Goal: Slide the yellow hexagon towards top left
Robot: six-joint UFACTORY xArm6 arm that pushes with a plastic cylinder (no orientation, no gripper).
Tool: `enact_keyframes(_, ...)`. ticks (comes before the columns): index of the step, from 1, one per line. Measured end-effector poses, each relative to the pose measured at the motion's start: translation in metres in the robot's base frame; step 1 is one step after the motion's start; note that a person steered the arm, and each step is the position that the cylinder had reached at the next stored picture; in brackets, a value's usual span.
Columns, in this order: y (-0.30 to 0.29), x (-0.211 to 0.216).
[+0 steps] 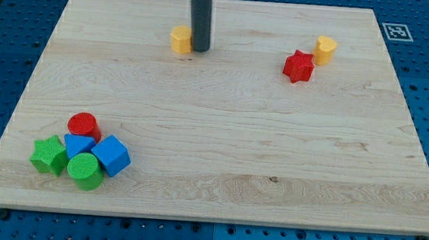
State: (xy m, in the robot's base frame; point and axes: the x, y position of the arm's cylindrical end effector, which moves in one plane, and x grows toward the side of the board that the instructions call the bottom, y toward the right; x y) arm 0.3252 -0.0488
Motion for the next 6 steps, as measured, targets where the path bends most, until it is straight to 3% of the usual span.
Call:
enact_keyframes(2, -0.058, -0.003)
enact_keyframes(6, -0.1, -0.002)
